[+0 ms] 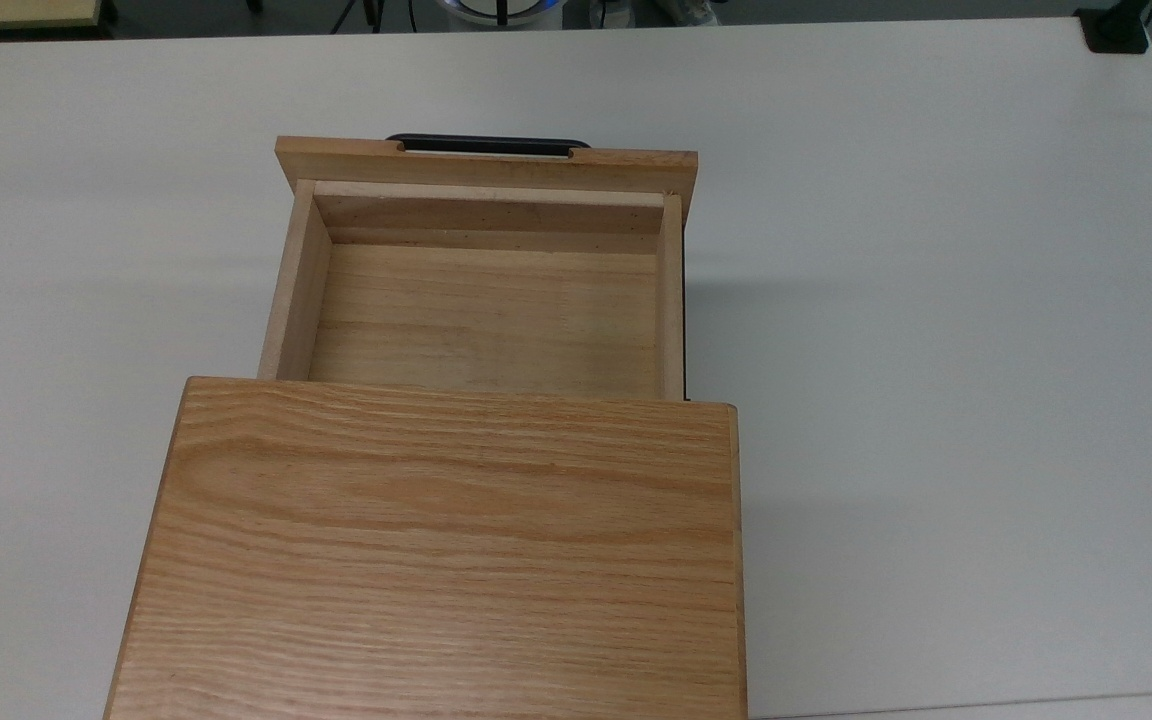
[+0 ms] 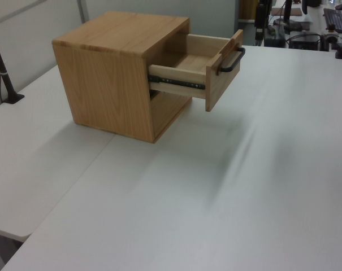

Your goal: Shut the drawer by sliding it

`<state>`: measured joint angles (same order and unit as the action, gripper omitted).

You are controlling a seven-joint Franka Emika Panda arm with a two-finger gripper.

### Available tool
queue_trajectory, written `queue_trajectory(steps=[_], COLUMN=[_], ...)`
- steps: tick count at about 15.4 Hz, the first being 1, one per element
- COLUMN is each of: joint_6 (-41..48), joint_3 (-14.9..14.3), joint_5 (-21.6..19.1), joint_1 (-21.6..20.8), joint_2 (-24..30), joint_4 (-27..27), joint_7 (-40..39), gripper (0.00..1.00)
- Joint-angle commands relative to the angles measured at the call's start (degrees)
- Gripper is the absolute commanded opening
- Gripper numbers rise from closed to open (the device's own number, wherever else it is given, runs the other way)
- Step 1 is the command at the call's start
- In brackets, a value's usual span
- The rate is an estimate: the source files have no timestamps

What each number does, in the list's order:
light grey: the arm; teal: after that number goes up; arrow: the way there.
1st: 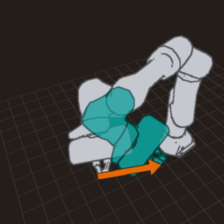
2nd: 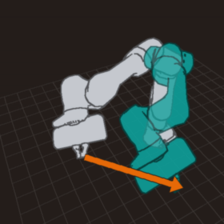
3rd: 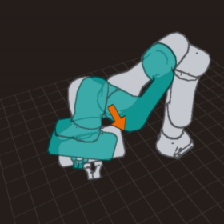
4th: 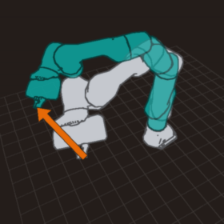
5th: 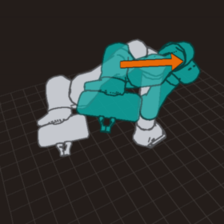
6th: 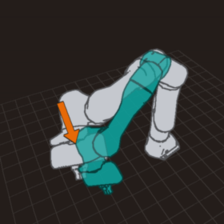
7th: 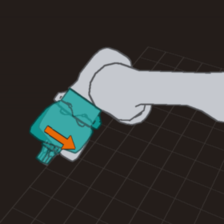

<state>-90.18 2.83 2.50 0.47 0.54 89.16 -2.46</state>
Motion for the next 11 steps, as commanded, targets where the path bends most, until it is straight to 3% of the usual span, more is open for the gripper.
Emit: queue_trajectory(steps=[1,11], joint_6=[1.58,1.93], joint_3=[-0.19,-0.19], joint_5=[-0.83,-0.83], joint_1=[-0.56,-0.56], joint_2=[-0.19,-0.1], joint_4=[-0.66,-0.57], joint_7=[0.96,0.52], gripper=[1.0,1.0])
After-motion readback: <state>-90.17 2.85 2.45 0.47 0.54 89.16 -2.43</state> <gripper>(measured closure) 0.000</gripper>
